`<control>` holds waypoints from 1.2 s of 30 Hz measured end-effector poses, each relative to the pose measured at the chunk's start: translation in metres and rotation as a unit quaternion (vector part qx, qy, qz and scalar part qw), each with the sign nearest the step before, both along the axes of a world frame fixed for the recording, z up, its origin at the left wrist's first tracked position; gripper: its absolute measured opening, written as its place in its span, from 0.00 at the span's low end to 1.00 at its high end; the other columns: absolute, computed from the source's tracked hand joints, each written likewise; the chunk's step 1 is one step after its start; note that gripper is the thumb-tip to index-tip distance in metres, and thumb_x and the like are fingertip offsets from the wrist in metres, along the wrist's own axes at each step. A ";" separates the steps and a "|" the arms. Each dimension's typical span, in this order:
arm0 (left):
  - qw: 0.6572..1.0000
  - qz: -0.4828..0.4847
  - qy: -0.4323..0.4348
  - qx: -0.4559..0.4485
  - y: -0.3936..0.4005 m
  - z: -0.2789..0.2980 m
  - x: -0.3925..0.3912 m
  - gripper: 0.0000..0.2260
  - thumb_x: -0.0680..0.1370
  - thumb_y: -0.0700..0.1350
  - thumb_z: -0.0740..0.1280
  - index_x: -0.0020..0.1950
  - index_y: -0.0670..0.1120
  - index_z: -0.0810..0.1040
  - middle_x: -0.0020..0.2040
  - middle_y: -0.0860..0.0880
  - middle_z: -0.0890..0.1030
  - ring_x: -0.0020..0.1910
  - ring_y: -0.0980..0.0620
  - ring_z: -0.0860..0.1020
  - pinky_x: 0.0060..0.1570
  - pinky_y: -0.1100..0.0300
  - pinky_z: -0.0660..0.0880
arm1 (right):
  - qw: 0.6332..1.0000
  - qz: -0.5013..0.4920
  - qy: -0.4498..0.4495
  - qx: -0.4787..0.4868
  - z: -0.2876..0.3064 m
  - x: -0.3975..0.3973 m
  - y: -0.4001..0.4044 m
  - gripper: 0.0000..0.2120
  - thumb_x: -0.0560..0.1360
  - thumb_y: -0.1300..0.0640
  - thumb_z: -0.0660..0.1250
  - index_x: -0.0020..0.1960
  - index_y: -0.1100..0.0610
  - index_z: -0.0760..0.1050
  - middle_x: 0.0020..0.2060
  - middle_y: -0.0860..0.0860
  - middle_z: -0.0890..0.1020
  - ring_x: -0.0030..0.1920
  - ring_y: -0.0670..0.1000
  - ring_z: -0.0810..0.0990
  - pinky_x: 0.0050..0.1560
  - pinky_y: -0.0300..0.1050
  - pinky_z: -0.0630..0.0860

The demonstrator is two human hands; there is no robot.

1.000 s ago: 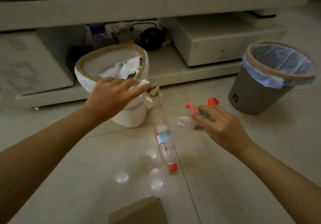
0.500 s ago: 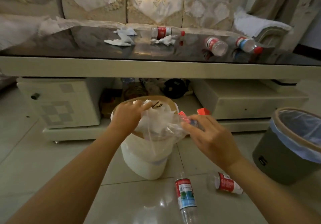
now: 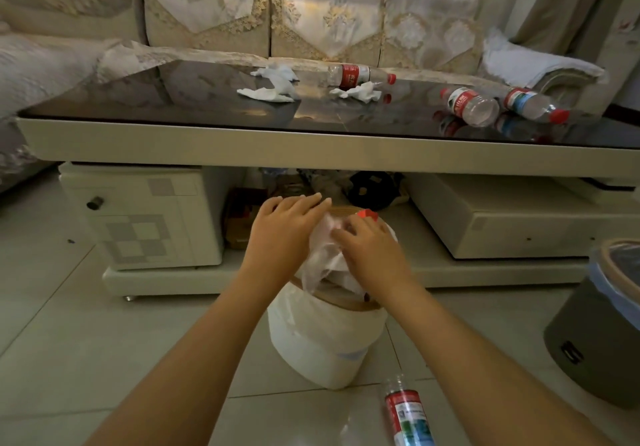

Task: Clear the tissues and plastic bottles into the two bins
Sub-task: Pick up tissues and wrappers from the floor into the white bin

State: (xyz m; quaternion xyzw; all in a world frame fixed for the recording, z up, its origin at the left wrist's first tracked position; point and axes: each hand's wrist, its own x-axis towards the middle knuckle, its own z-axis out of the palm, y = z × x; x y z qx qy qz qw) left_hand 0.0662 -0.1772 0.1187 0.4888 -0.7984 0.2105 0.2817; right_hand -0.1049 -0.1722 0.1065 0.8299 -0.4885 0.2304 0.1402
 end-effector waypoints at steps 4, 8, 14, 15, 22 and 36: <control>0.996 -0.030 0.011 0.083 -0.005 -0.008 -0.012 0.24 0.78 0.44 0.64 0.74 0.52 0.64 0.69 0.51 0.73 0.60 0.51 0.77 0.54 0.55 0.75 | 0.925 -0.072 0.063 0.367 -0.037 0.019 -0.026 0.35 0.72 0.30 0.48 0.74 0.44 0.56 0.75 0.49 0.60 0.75 0.57 0.54 0.70 0.66 0.54; 0.933 0.018 -0.083 0.349 -0.011 -0.026 -0.025 0.25 0.82 0.48 0.56 0.77 0.52 0.51 0.78 0.48 0.55 0.69 0.45 0.67 0.59 0.48 0.73 | 0.867 -0.096 0.063 0.484 -0.042 0.007 -0.031 0.32 0.76 0.33 0.46 0.77 0.43 0.46 0.78 0.51 0.49 0.77 0.57 0.44 0.72 0.68 0.45; 0.880 0.035 -0.145 0.451 -0.028 -0.031 -0.033 0.26 0.82 0.51 0.56 0.78 0.53 0.51 0.79 0.49 0.50 0.76 0.46 0.54 0.70 0.43 0.58 | 0.943 -0.081 0.018 0.323 -0.022 0.001 -0.019 0.21 0.81 0.46 0.53 0.73 0.45 0.62 0.73 0.48 0.65 0.76 0.51 0.53 0.73 0.59 0.47; 0.891 0.039 -0.138 0.431 -0.029 -0.031 -0.034 0.26 0.81 0.53 0.55 0.78 0.52 0.52 0.78 0.49 0.52 0.76 0.47 0.55 0.71 0.44 0.57 | 0.951 -0.074 0.003 0.301 -0.016 0.000 -0.015 0.21 0.81 0.46 0.53 0.73 0.46 0.62 0.73 0.47 0.65 0.76 0.51 0.53 0.73 0.58 0.47; 0.976 0.007 0.043 0.214 -0.003 -0.024 -0.049 0.18 0.81 0.52 0.58 0.70 0.53 0.68 0.70 0.53 0.71 0.69 0.54 0.67 0.71 0.49 0.58 | 0.978 -0.057 -0.068 0.188 0.002 -0.026 0.017 0.23 0.80 0.53 0.56 0.74 0.48 0.61 0.74 0.46 0.63 0.75 0.46 0.52 0.71 0.41 0.38; 0.964 -0.199 0.018 0.174 0.142 -0.099 -0.061 0.24 0.77 0.49 0.60 0.73 0.47 0.67 0.71 0.48 0.70 0.69 0.47 0.69 0.62 0.50 0.71 | 0.982 -0.035 -0.029 0.184 -0.073 -0.070 0.171 0.26 0.78 0.50 0.60 0.74 0.55 0.61 0.74 0.53 0.63 0.75 0.53 0.57 0.74 0.60 0.53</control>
